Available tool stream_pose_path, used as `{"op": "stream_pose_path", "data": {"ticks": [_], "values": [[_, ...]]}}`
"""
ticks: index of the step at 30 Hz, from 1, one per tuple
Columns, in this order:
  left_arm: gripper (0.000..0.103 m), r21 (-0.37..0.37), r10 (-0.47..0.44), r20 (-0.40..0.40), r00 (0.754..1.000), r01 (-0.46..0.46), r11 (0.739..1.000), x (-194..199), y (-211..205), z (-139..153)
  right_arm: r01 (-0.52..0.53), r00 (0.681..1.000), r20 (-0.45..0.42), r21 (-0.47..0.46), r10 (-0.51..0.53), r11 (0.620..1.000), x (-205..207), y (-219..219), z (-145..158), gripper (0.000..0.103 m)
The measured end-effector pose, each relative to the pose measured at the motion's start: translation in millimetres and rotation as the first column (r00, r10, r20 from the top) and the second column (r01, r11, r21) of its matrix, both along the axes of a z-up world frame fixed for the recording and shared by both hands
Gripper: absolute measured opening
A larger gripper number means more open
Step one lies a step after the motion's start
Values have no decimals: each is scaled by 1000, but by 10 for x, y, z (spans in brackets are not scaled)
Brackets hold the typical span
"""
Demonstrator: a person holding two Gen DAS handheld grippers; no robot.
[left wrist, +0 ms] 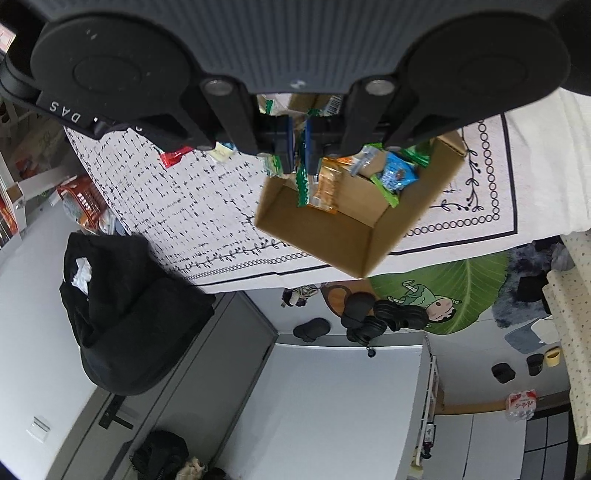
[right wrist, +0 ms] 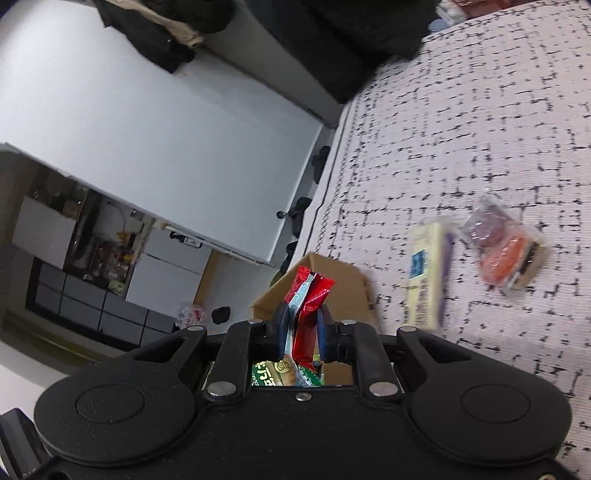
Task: Organize snacks
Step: 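Carry both packets into the cardboard box and open both grippers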
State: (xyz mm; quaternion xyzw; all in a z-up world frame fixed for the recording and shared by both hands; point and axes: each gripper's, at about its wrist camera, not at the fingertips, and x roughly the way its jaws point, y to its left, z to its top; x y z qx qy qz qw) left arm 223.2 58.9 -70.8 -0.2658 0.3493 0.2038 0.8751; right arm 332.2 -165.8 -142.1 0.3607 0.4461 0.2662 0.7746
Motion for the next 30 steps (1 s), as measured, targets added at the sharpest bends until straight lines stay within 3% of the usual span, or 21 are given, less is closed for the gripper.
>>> {"op": "stream_pose_path", "data": {"ticks": [14,30], "values": [[5,-39,75,6,997,-75,996,-61,561,-99,-93,992,78,-31,95,995,4,485,-82,16],[5,-87,53,-31,998,-55,995,249,896,-285,-111,986,106,-143,127,983,151,796,-148,16]]}}
